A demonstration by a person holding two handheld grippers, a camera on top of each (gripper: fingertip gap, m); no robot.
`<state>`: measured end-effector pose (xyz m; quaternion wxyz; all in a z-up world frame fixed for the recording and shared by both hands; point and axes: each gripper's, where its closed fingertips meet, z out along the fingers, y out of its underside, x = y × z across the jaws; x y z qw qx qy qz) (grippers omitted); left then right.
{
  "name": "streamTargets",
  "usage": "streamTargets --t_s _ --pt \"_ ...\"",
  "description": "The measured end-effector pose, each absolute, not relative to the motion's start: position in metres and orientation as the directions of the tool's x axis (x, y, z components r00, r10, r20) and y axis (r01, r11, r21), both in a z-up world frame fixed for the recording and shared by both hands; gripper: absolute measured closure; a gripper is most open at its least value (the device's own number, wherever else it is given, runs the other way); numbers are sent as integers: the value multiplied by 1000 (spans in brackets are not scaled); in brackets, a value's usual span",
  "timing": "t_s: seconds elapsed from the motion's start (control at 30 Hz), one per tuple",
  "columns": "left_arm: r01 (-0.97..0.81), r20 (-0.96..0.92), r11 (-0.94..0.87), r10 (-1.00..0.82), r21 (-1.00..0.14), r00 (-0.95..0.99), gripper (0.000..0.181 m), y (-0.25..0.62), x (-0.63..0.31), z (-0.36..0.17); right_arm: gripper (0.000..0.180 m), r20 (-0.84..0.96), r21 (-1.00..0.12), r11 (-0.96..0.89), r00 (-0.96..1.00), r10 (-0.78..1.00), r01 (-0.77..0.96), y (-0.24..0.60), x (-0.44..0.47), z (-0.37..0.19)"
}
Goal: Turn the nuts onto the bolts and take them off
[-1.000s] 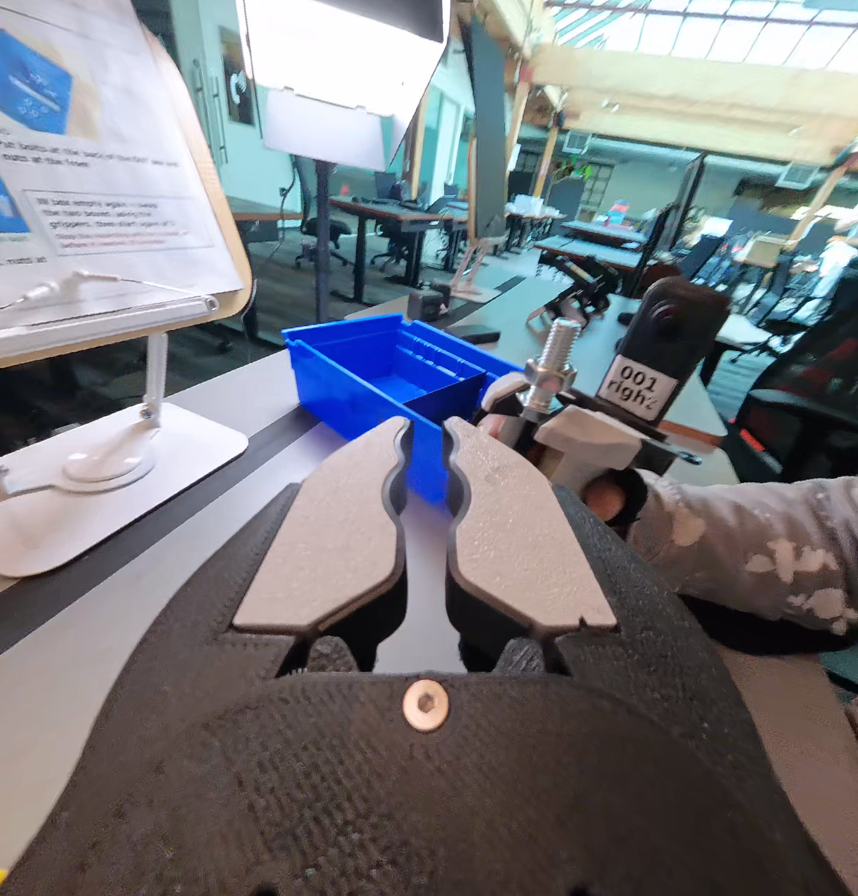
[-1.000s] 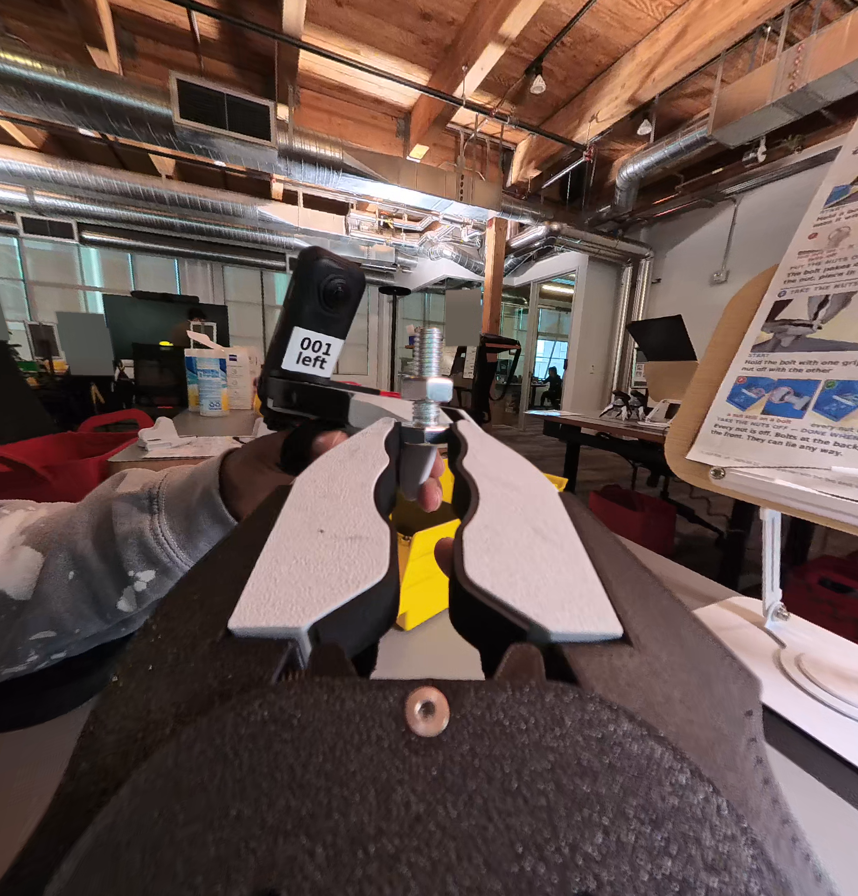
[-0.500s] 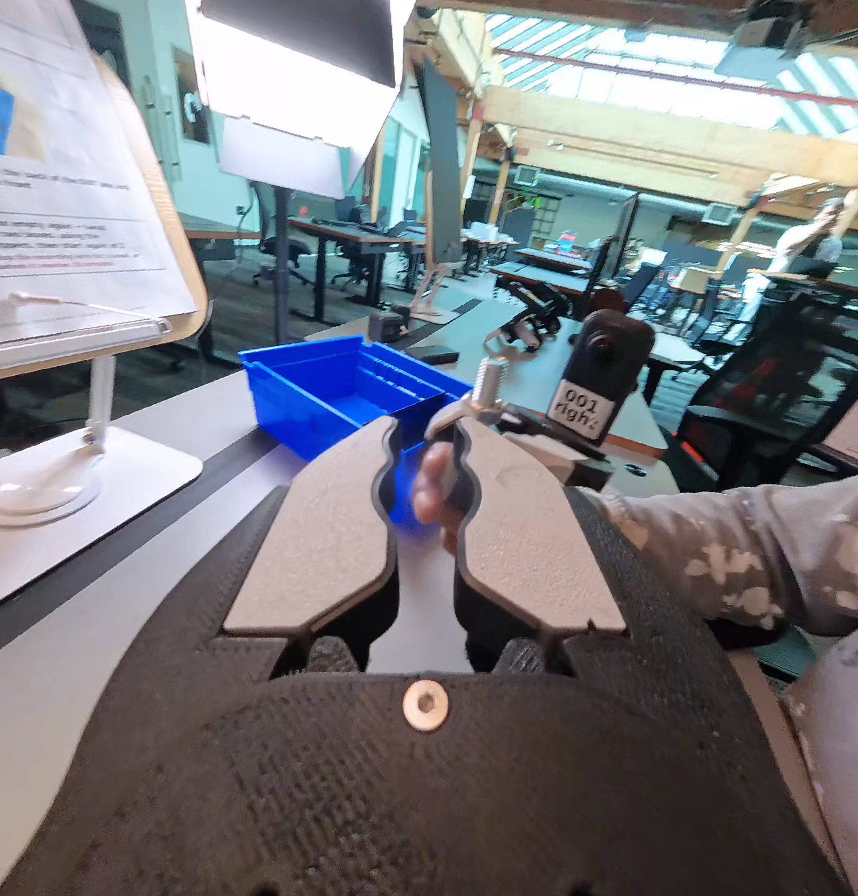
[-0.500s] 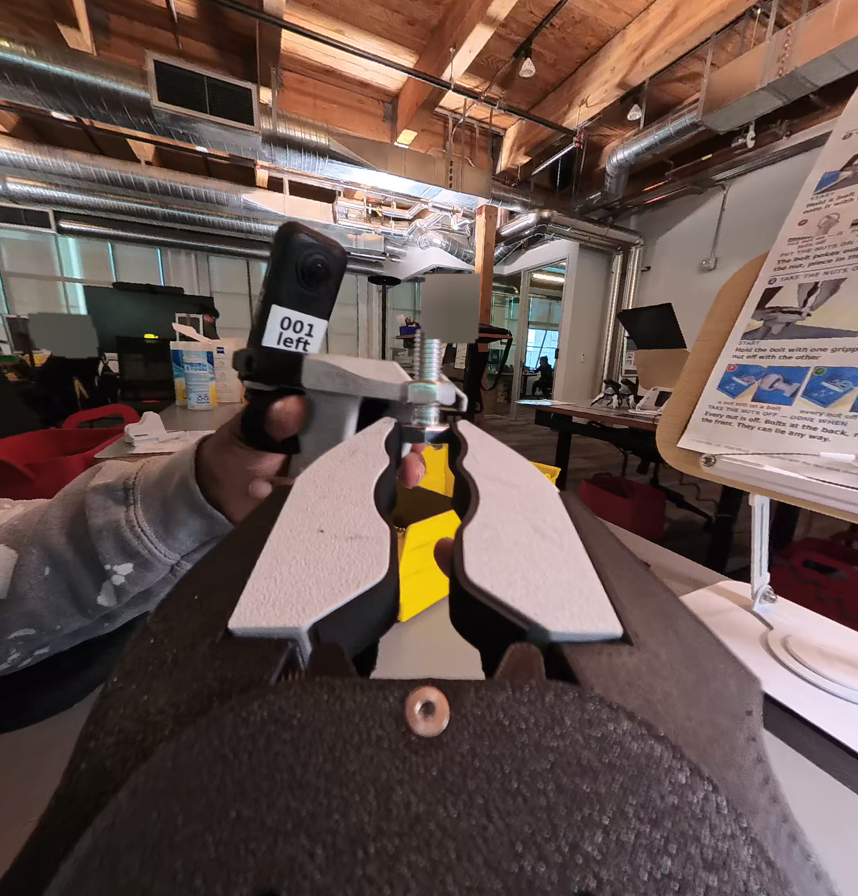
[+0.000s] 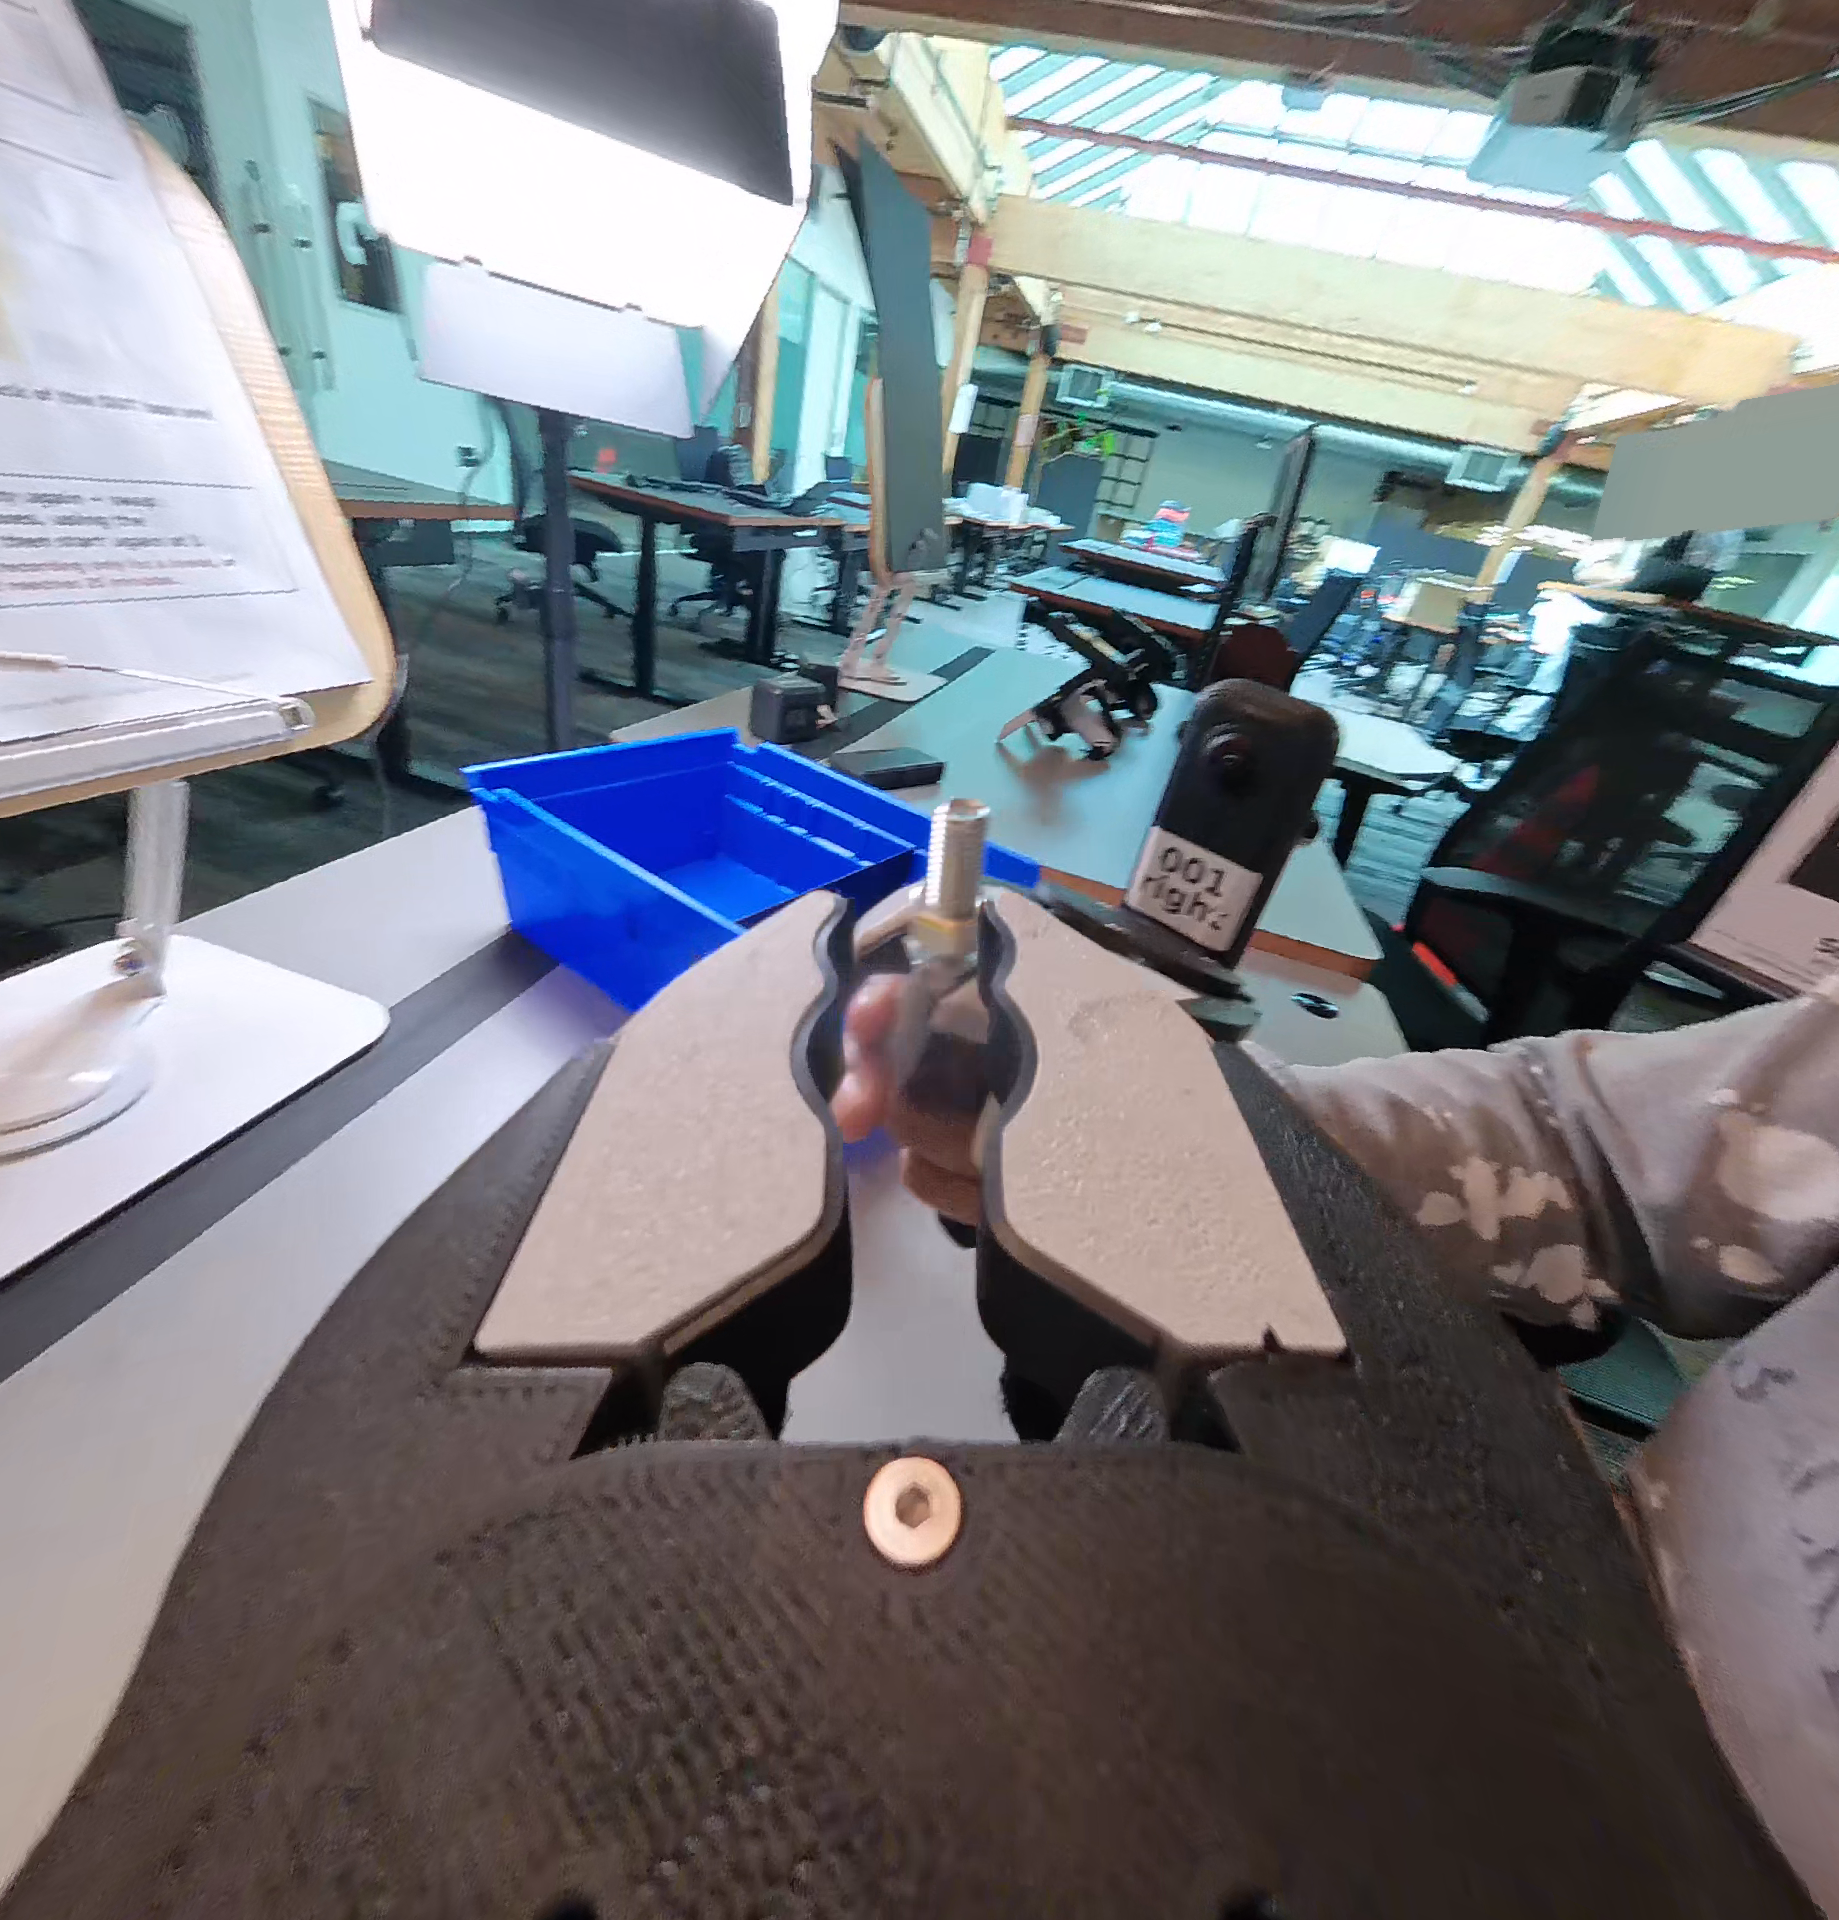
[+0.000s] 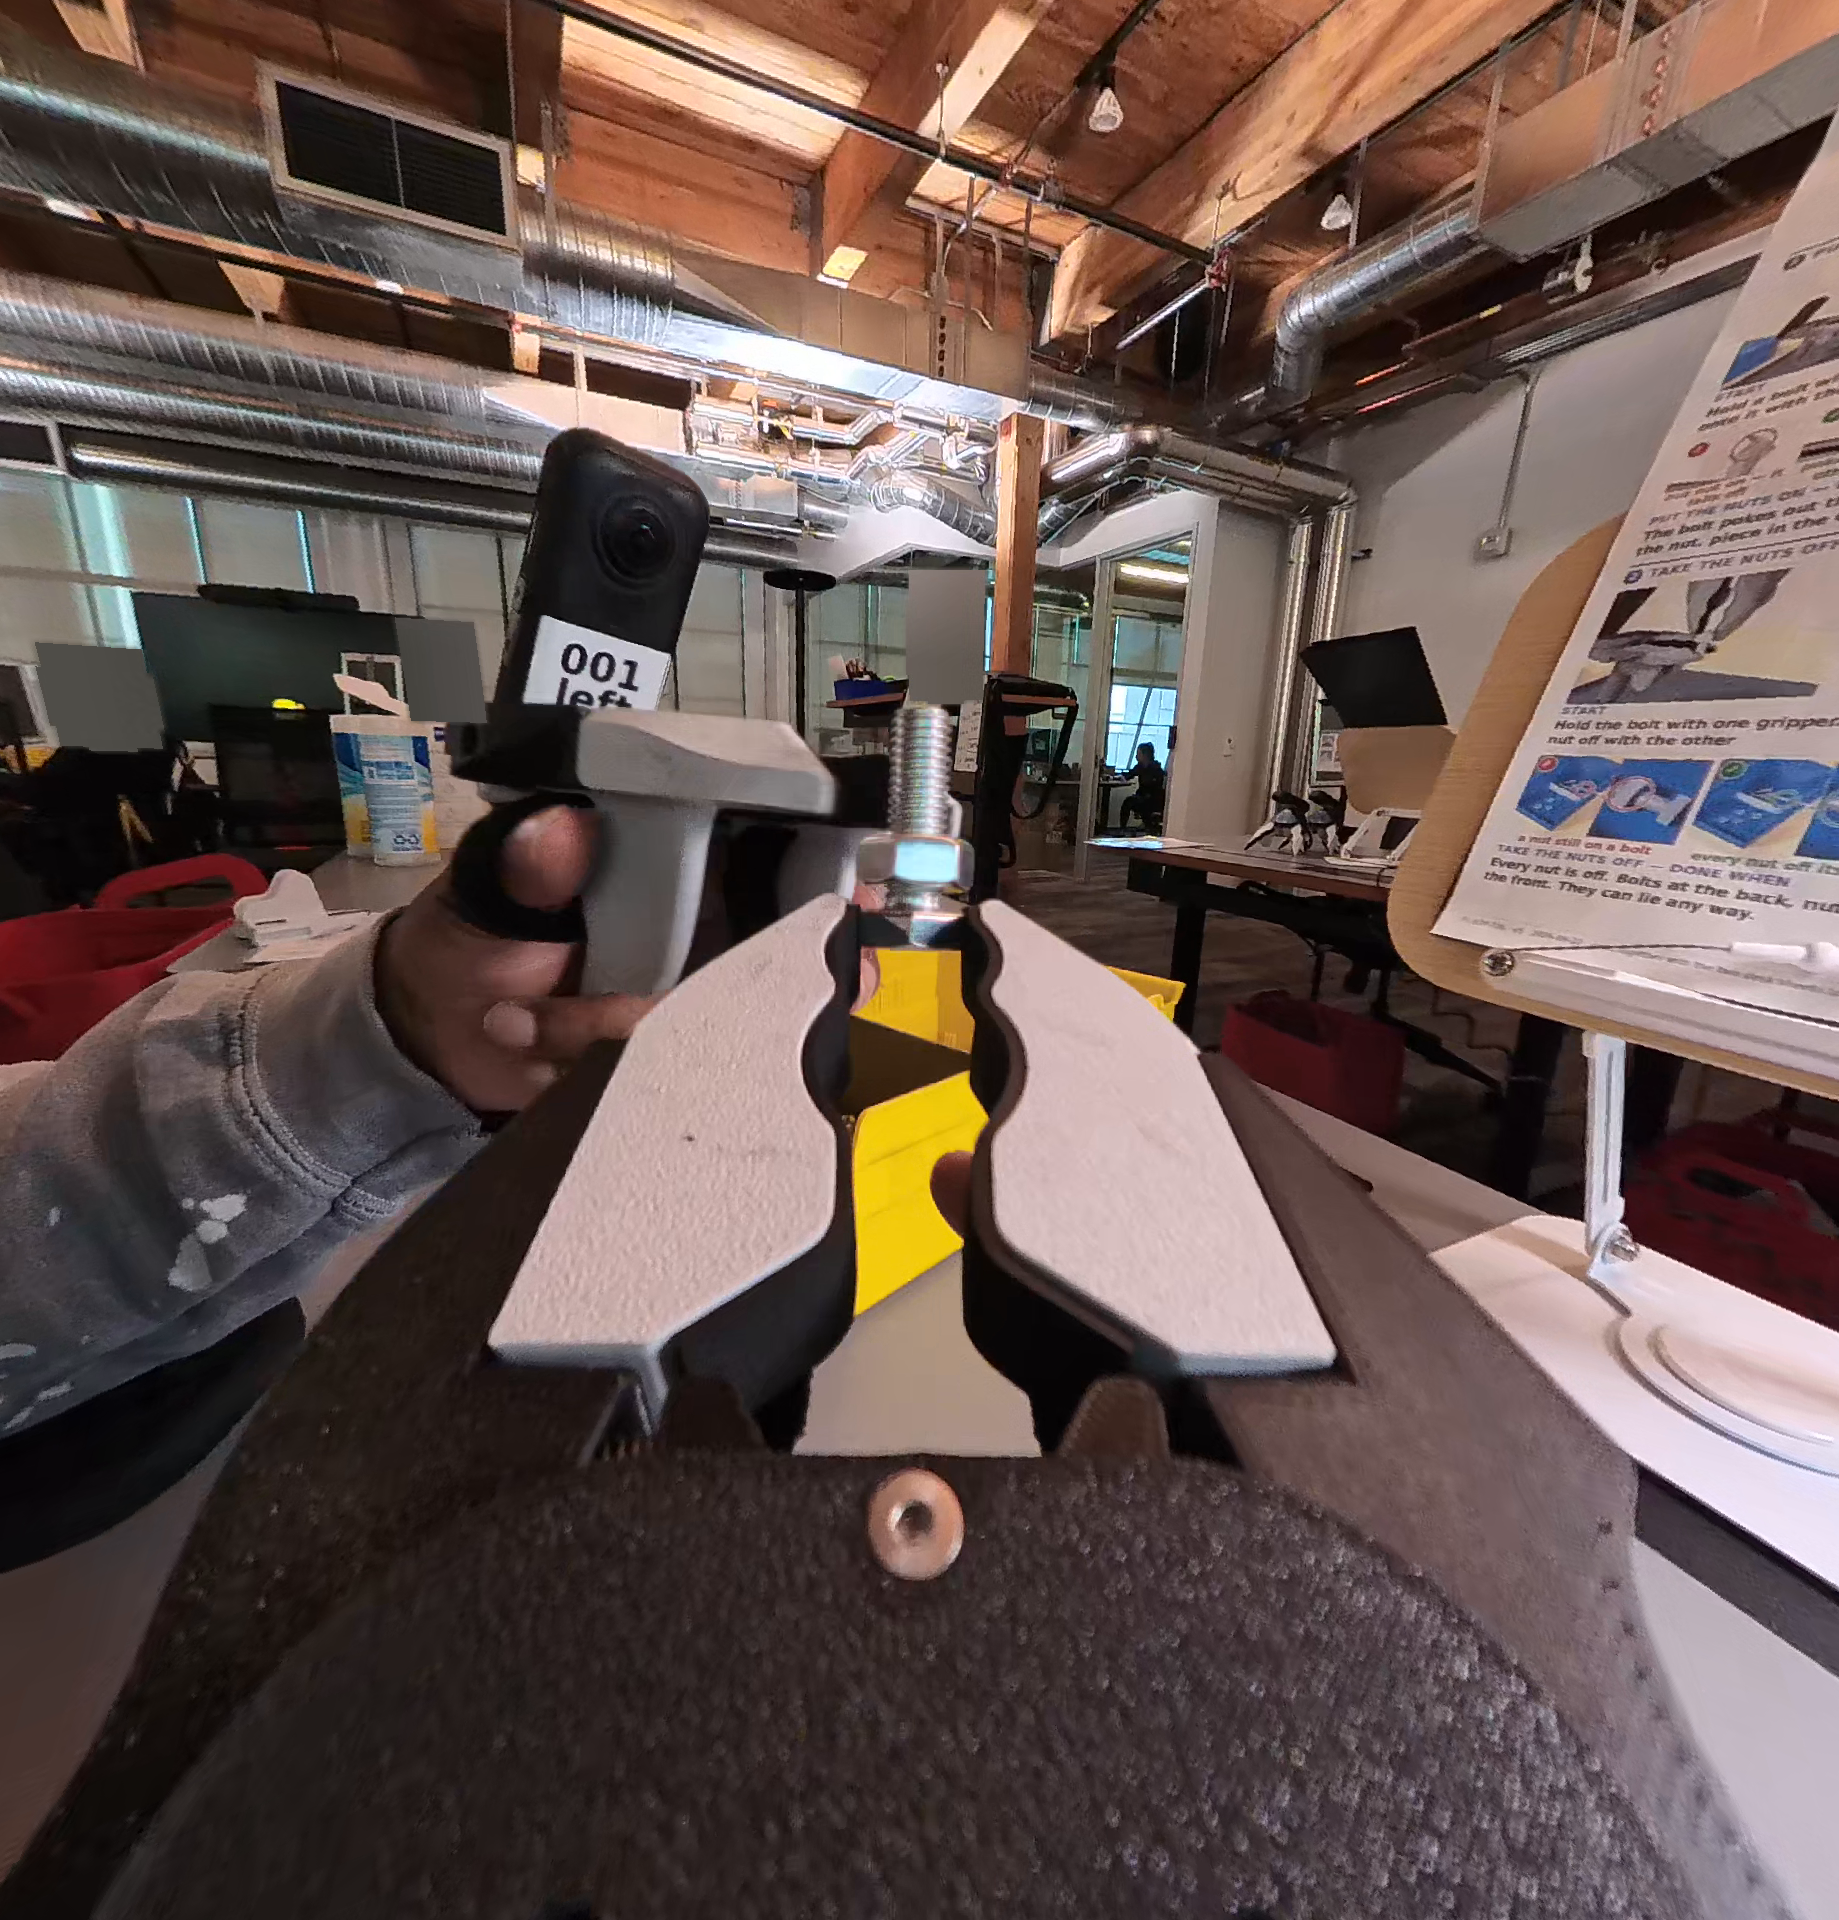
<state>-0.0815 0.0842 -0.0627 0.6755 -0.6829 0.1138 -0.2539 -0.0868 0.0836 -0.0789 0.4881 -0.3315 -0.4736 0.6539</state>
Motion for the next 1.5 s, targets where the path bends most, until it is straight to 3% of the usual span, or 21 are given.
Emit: streamTargets --t_s 0.13,0.2,0.47,0.63,0.73,0.83,0.97,1.3,1.4,1.5 --pt "152 172 -82 -493 -985 853 154 88 -77 -70 161 36 -945 -64 -298 954 -320 82 -87 -78" --pt "136 164 -99 -384 -986 909 173 94 -97 -76 162 33 -934 -89 -332 943 -346 82 -82 -74" --pt "102 112 -47 -310 -994 944 175 87 -120 -70 162 13 -957 -45 -195 981 -286 119 -86 -78" --pt "44 39 22 -203 -999 978 181 76 -145 -56 162 64 -992 75 107 992 -99 216 -70 -75" --pt "93 84 43 -183 -995 979 181 70 -159 -50 161 115 -990 86 274 955 113 297 -57 -87" --pt "133 120 63 -173 -989 978 181 65 -169 -45 161 223 -903 57 352 909 426 376 -47 -128" --pt "113 102 78 -131 -990 986 181 57 -180 -40 161 189 -708 -128 361 913 694 436 -34 -201" --pt "121 114 103 -74 -987 991 180 45 -205 -33 161 137 -369 -395 469 872 841 469 -23 -291" --pt "127 119 105 -79 -986 990 180 44 -206 -32 161 97 -354 -412 471 877 839 464 -26 -293" --pt "128 120 101 -74 -987 990 180 43 -208 -31 143 124 -379 -369 441 889 849 461 -25 -278"
